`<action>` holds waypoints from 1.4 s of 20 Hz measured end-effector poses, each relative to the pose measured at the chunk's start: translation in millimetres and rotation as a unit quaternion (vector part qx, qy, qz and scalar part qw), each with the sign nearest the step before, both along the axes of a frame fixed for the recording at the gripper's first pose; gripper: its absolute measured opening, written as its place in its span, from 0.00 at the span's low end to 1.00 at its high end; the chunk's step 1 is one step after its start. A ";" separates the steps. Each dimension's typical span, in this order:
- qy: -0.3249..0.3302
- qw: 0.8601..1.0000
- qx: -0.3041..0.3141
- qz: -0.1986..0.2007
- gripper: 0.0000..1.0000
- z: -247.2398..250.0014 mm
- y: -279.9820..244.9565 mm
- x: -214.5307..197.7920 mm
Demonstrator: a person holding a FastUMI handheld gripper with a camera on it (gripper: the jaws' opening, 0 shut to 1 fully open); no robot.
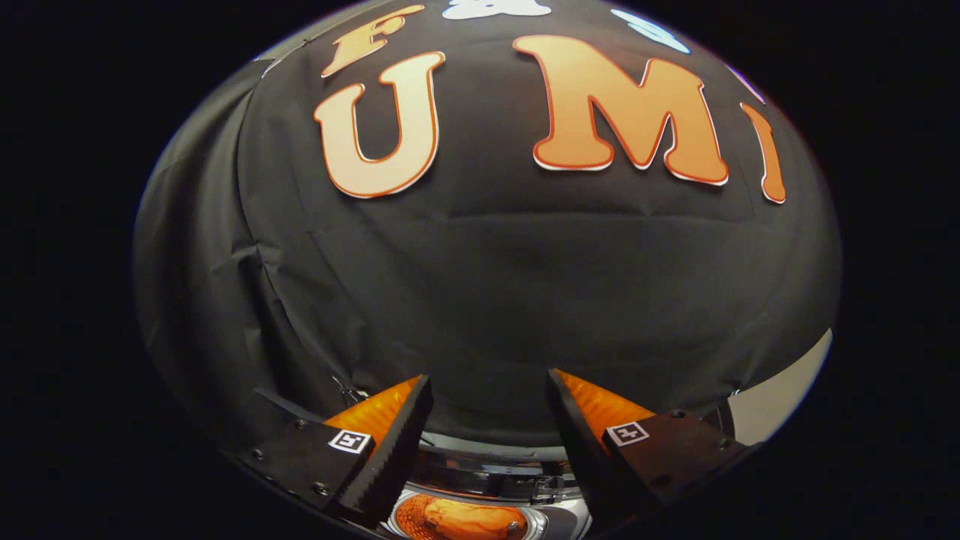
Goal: Put the clothes into the washing machine and then close the washing machine lid.
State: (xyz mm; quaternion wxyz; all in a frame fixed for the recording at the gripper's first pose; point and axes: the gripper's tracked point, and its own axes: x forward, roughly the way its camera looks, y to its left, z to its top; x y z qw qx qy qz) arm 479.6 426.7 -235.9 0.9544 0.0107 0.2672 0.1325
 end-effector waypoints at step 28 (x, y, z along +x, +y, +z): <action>-0.038 0.999 -0.019 -0.006 0.99 -21.1 -4.8 8.2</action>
